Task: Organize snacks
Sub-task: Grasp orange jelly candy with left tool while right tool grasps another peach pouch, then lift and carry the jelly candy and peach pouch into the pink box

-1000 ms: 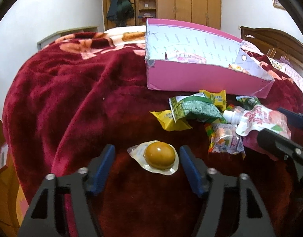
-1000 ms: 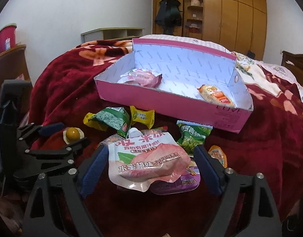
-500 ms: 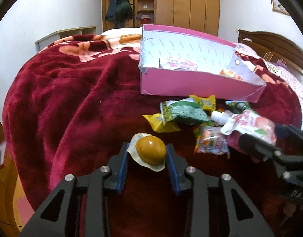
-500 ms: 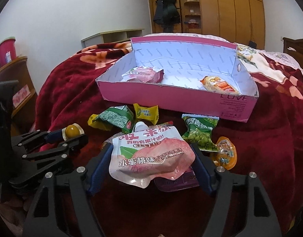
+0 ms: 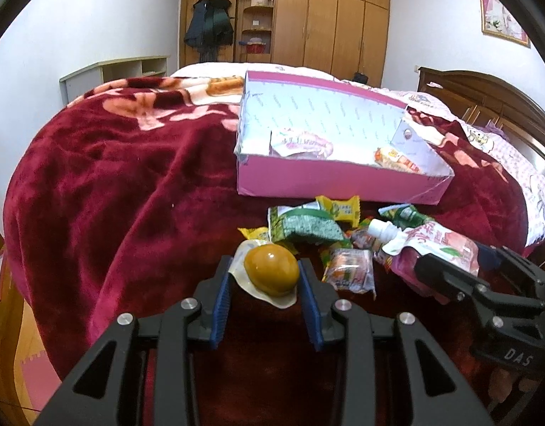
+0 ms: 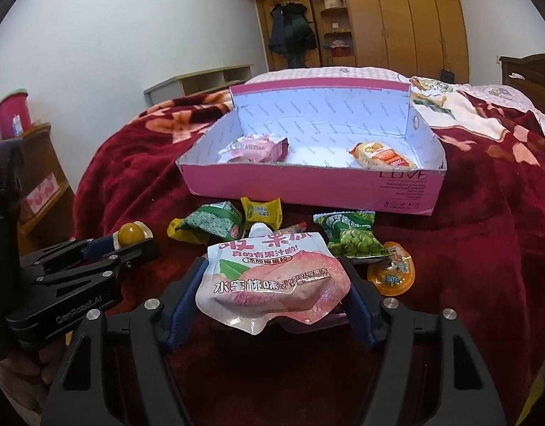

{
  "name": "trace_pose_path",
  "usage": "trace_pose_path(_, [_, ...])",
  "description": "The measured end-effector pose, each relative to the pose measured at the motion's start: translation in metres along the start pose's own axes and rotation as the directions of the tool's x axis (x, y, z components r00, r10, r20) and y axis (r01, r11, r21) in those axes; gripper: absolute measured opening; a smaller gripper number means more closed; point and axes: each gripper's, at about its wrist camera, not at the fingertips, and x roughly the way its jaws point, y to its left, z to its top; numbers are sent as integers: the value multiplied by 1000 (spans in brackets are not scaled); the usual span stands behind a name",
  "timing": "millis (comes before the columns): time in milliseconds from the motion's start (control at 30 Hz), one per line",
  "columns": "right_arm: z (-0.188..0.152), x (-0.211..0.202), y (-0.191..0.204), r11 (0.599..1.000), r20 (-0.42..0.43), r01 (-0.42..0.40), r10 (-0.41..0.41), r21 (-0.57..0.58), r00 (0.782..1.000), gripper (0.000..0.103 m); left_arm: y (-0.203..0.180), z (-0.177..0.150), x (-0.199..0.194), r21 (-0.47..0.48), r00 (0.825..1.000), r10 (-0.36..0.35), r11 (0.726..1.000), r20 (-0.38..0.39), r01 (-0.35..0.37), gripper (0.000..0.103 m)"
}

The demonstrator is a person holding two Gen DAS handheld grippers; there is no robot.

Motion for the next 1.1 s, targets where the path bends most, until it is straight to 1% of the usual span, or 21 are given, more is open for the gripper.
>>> trace_pose_path(100, [2,-7,0,1000,16,-4,4,5,1000,72,-1,3,-3,-2,1000,0,1000,6,0,37])
trace_pose_path(233, [4,-16,-1,1000,38,-9,9,13,999,72,-1,8,-6,-11,1000,-17,1000,12,17,37])
trace_pose_path(567, [10,-33,-6,999,77,-21,18,34,997,72,-5,21,-14,2,998,-29,1000,50,29,37])
trace_pose_path(667, [13,-37,-6,999,85,-15,13,29,996,72,-8,25,-14,12,998,-30,999,60,30,37])
trace_pose_path(967, [20,-44,-7,1000,111,14,-14,4,994,72,-26,48,-11,67,994,-67,996,85,61,37])
trace_pose_path(1100, [26,-46,-9,1000,125,25,-24,-6,992,72,-32,58,-3,70,992,-85,994,90,79,37])
